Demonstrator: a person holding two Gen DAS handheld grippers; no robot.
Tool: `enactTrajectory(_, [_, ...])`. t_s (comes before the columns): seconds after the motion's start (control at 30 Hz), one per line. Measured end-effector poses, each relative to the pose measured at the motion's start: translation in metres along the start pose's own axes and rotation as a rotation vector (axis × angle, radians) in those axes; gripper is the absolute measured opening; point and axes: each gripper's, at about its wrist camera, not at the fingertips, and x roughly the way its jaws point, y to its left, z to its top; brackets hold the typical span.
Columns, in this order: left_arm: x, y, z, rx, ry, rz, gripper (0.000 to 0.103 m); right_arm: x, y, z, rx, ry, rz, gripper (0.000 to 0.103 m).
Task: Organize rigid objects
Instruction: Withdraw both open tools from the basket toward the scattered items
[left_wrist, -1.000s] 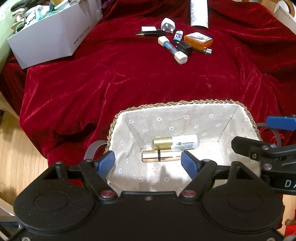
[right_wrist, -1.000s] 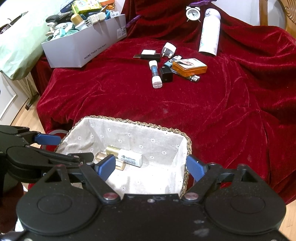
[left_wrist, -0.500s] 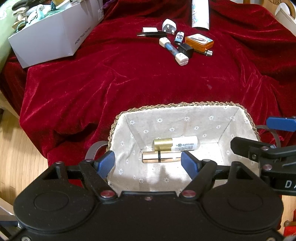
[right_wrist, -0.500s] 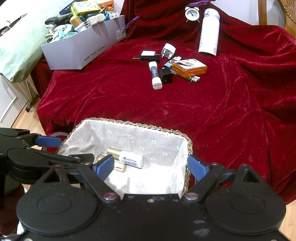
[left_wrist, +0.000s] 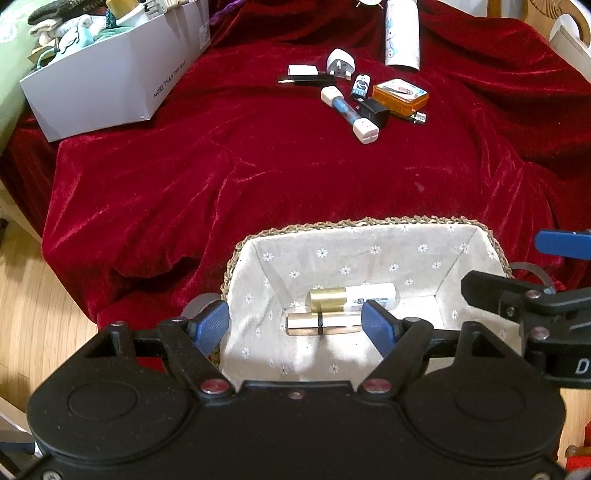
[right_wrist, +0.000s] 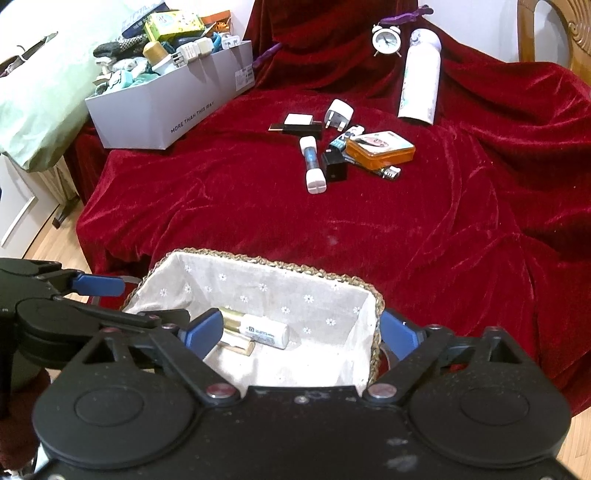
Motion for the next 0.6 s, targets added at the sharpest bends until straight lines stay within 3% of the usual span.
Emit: enactTrajectory(0.6, [0.000, 0.002, 0.012, 0.003, -0.039, 0.000, 0.074, -0.001, -0.008, 0.015, 0.009, -0.061, -0.034, 0.097])
